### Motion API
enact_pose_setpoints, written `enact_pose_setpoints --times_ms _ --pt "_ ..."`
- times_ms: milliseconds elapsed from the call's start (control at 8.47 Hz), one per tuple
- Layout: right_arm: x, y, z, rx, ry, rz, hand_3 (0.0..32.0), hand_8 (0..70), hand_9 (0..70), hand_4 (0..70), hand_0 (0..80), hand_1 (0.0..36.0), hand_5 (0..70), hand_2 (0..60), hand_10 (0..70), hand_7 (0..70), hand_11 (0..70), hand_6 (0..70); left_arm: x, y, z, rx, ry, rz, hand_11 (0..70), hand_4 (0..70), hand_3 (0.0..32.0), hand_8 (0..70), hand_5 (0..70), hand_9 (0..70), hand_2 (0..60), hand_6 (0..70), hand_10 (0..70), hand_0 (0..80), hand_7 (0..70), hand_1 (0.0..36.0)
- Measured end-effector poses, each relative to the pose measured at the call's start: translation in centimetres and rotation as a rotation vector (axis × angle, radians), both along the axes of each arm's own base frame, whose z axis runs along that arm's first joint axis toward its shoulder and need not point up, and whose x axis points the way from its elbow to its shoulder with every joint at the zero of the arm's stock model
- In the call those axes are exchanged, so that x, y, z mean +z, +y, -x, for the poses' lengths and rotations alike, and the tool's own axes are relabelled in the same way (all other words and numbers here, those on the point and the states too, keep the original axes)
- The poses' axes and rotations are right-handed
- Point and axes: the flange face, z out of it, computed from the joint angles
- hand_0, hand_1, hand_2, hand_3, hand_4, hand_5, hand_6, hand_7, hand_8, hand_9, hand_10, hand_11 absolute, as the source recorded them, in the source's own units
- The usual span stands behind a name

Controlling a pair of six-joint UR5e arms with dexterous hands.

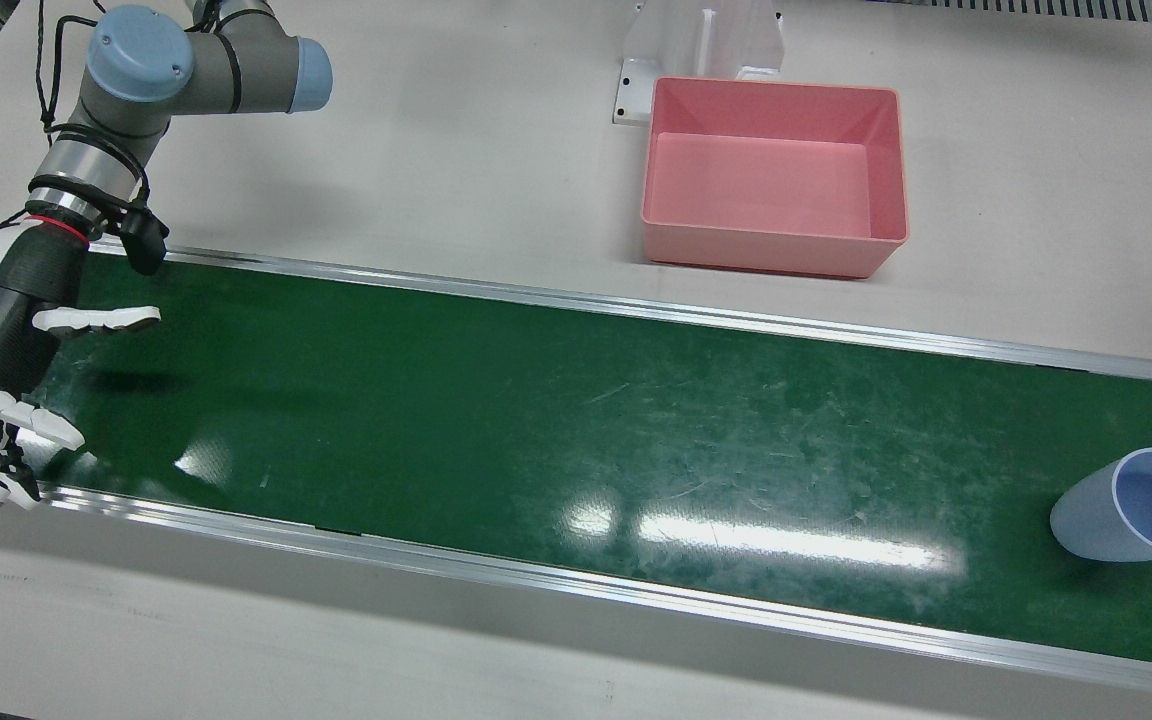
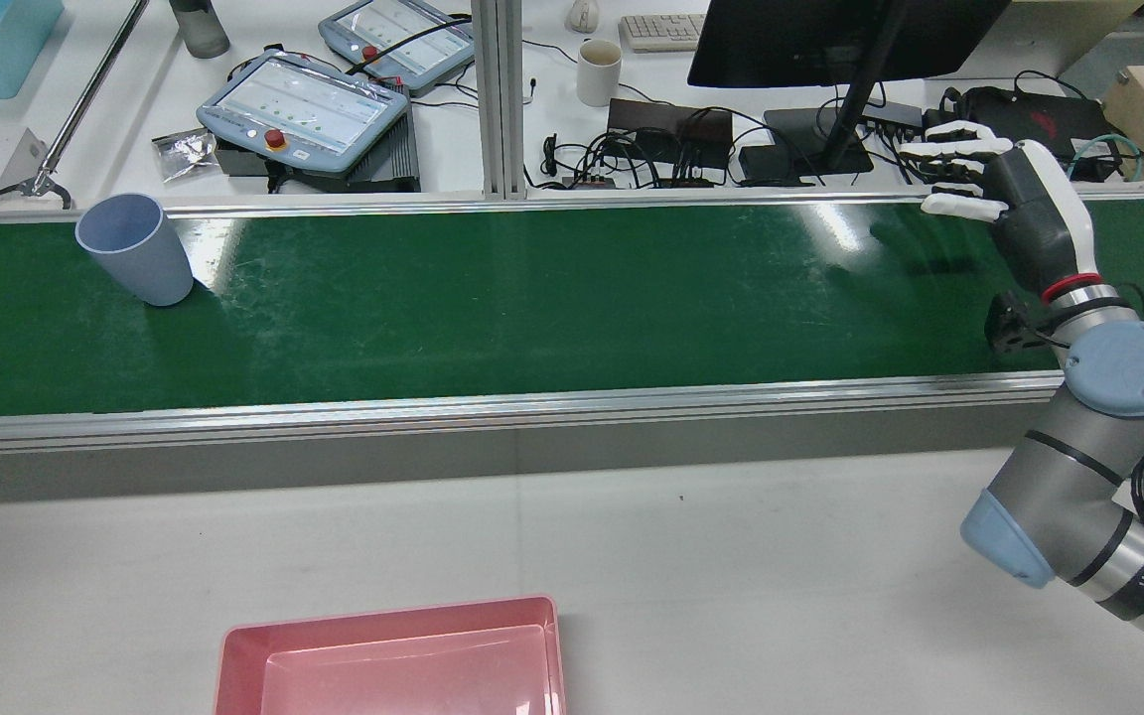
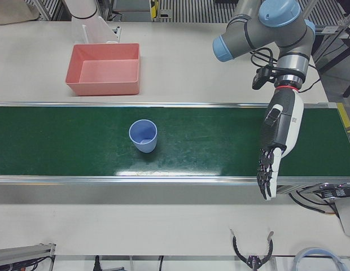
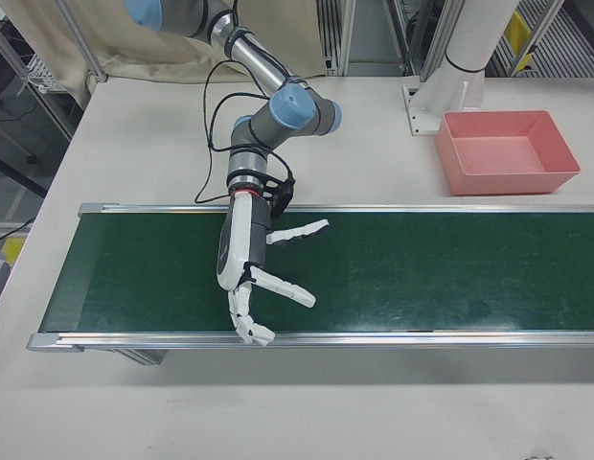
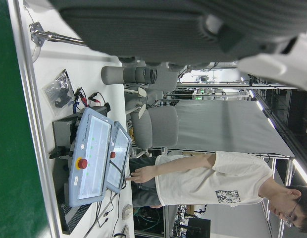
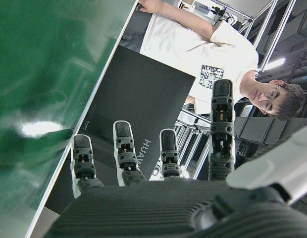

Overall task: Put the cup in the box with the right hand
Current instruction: 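Wait with the open right hand as the blue cup approaches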

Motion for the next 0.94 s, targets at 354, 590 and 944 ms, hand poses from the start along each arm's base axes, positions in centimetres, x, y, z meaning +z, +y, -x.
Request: enact_pose_setpoints --times_ms 354,590,944 --pt "-0.09 0.11 0.33 -0.025 -0.004 0.001 32.0 20.1 24.3 28.2 27.8 0.0 2.1 0.0 8.8 40.6 11.6 3.5 0.00 0.00 0.00 0.000 0.000 0.000 0.0 0.0 0.0 0.0 0.0 0.0 0.0 0.0 0.0 0.0 0.0 0.0" --pt "-0.08 0.26 0.69 -0.046 0.000 0.003 32.0 21.2 25.5 28.2 48.7 2.5 6.1 0.0 9.8 41.1 14.3 4.6 0.00 0.00 0.00 0.000 0.000 0.000 0.0 0.0 0.0 0.0 0.0 0.0 0.0 0.0 0.0 0.0 0.0 0.0" --pt "-0.05 0.21 0.69 -0.074 0.006 0.004 32.0 21.7 26.1 25.1 52.9 7.2 7.7 0.0 9.6 41.4 14.6 5.0 0.00 0.00 0.00 0.000 0.001 0.000 0.0 0.0 0.0 0.0 0.0 0.0 0.0 0.0 0.0 0.0 0.0 0.0"
